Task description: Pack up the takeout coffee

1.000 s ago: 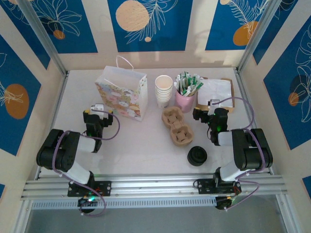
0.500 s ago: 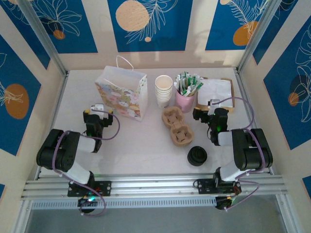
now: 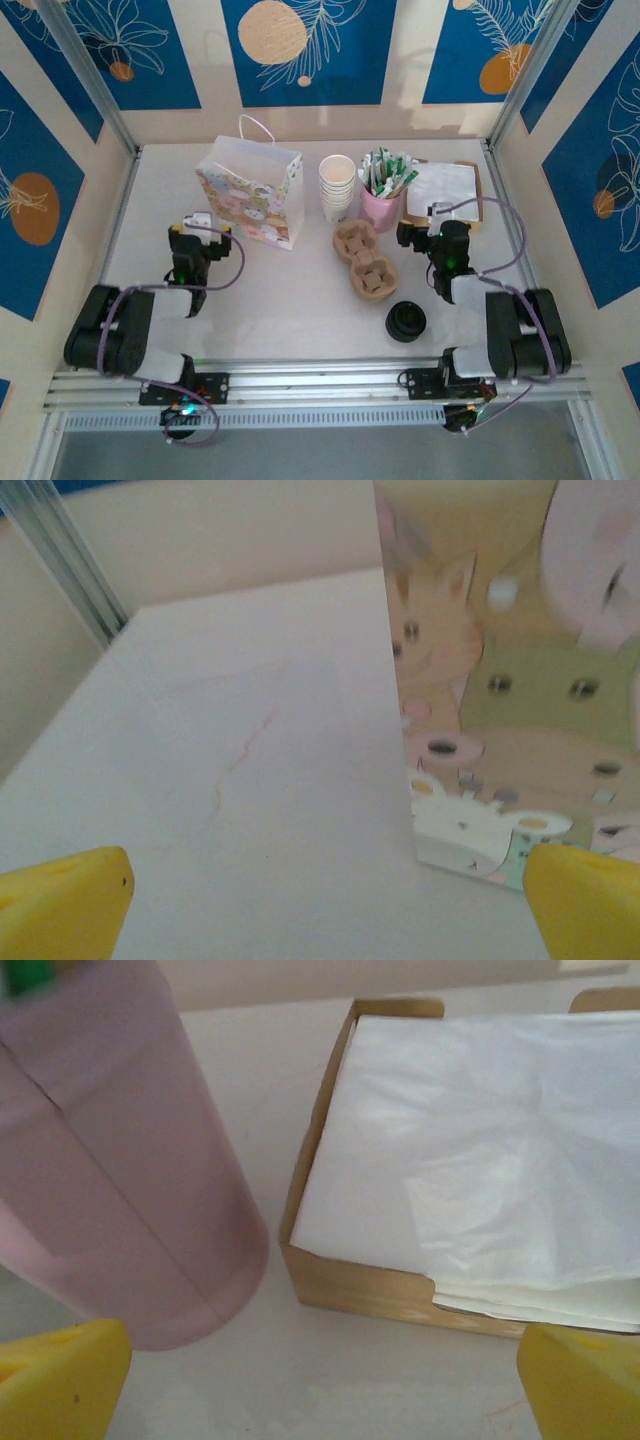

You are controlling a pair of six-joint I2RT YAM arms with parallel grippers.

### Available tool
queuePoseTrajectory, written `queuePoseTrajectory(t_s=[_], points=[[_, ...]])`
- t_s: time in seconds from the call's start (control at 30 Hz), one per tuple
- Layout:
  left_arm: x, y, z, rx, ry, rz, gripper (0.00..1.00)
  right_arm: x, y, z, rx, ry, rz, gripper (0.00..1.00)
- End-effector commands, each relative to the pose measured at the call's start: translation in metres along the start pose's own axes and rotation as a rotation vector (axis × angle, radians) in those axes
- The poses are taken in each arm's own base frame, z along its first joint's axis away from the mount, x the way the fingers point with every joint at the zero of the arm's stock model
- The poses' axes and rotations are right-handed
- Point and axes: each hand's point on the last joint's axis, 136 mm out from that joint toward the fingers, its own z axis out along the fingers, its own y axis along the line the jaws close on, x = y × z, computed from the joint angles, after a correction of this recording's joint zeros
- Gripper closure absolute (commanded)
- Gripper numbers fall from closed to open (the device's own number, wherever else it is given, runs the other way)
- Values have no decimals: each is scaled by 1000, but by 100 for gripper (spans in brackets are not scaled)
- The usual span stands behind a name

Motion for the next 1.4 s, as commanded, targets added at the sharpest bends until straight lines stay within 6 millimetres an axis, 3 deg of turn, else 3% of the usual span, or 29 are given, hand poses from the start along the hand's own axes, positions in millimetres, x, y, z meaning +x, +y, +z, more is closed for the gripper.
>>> queuePoseTrajectory(t_s=[0.0, 0.1, 0.2, 0.33, 0.4, 0.57, 0.7, 0.87, 0.97, 1.13, 1.23, 1.37], points=[[-11, 9, -15, -14, 31, -52, 0, -10, -23, -19, 156, 56, 74, 1], [-18, 23, -33, -63, 78, -139, 0, -13, -35, -42, 222, 104, 138, 1], [-23, 40, -56, -136, 72, -336, 0, -10, -49, -71, 327, 156, 323, 1], [-17, 39, -89, -94, 122, -548, 0, -9, -52, -103, 362, 189, 541, 1], [-18, 41, -105, -84, 98, -678, 0, -24, -39, -114, 265, 178, 561, 1], [-66, 2, -141, 276, -31, -776, 3, -66, -1, -144, 45, 145, 550, 0], [-89, -23, -160, 424, 116, -762, 9, -106, 37, -170, -178, 91, 509, 0], [-88, -70, -167, 633, 408, -709, 9, -147, 74, -193, -387, 50, 410, 0], [-93, -89, -176, 752, 471, -625, 9, -160, 90, -196, -445, 55, 360, 3], [-73, -95, -171, 762, 472, -555, 8, -181, 125, -191, -514, 43, 238, 6], [-53, -85, -163, 659, 512, -590, 8, -193, 154, -190, -528, 27, 100, 6], [-51, -82, -166, 641, 509, -595, 7, -198, 197, -181, -563, 13, -104, 6]])
